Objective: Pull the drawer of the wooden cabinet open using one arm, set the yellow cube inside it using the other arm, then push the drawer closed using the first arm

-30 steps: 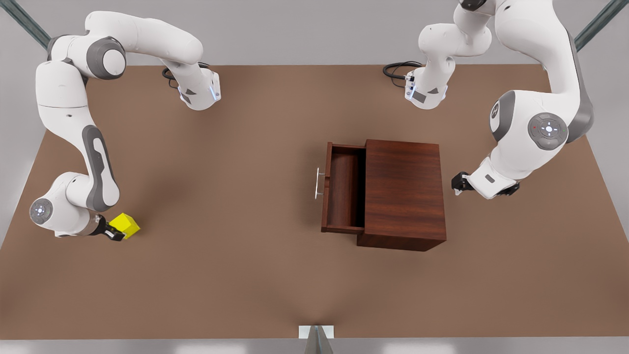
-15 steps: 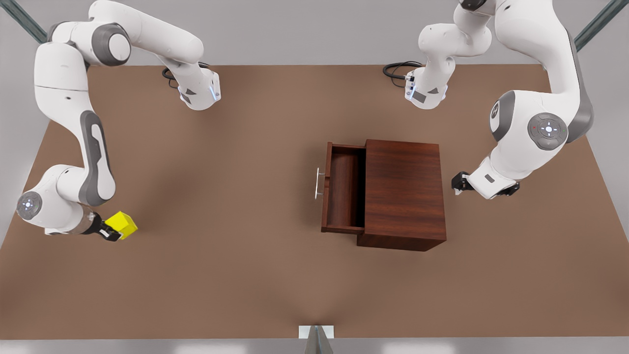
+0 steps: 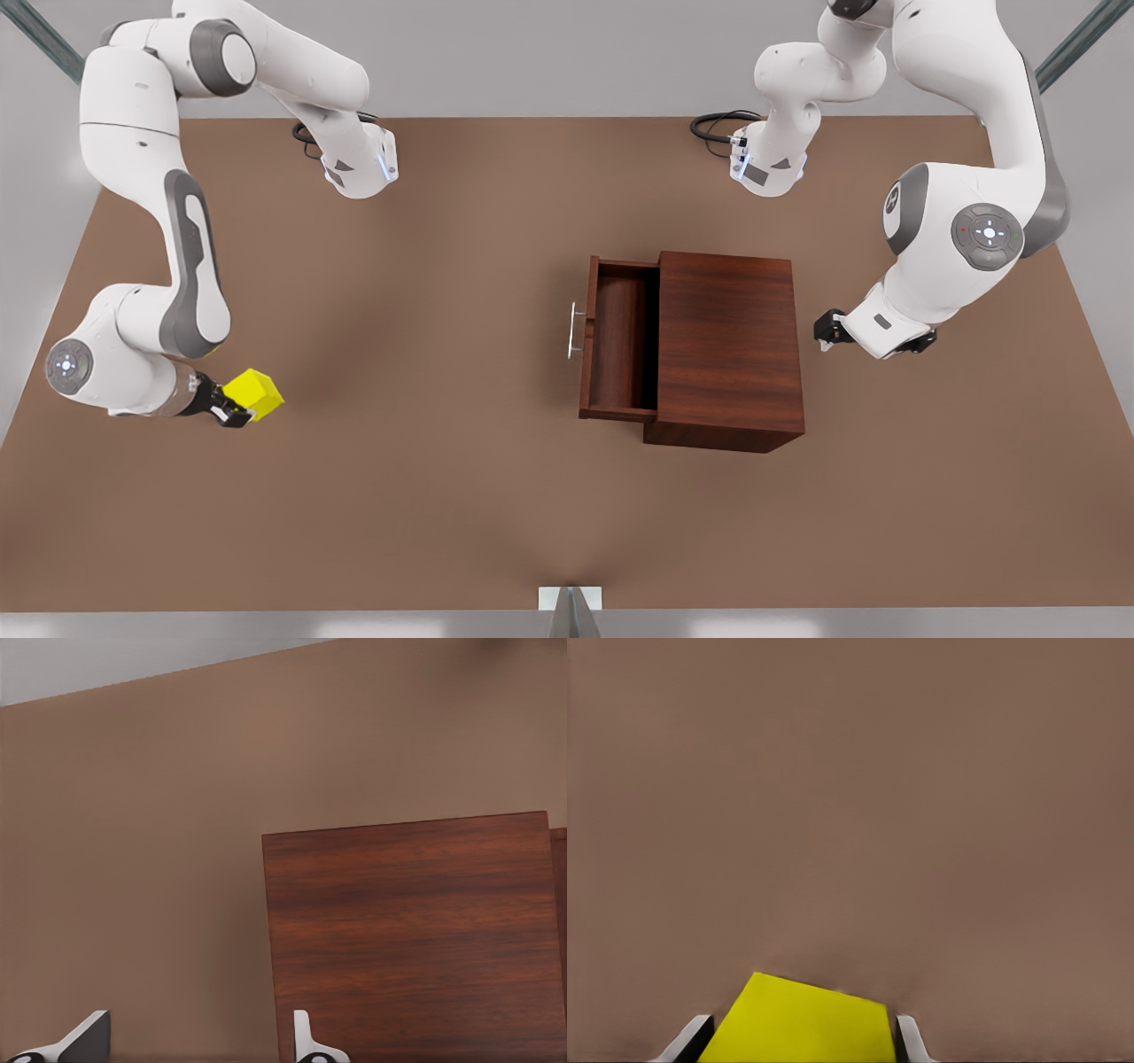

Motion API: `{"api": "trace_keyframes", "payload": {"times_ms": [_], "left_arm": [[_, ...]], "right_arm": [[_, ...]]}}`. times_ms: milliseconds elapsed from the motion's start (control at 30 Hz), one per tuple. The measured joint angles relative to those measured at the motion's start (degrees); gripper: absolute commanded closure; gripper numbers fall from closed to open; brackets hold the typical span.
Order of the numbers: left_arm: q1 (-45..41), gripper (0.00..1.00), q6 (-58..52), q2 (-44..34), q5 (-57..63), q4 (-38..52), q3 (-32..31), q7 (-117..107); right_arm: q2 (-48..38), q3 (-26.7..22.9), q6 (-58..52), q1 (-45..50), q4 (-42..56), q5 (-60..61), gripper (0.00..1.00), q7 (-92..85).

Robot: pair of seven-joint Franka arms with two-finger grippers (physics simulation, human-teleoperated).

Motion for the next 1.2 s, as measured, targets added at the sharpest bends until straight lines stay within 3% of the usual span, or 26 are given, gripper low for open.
{"api": "trace_keyframes", "payload": {"times_ms": [433,1200], "left_arm": [[0.0,0.0,0.0,0.0,0.0,0.0,0.0,0.03],[-0.7,0.0,-0.97,0.31,0.63,-0.15,0.0,0.06]], "right_arm": [[-2.99,2.37,-6.28,9.56,2.16,6.85,0.34,14.59],[3.79,2.05,-7.24,40.69,23.57,15.76,0.33,55.44]]}}
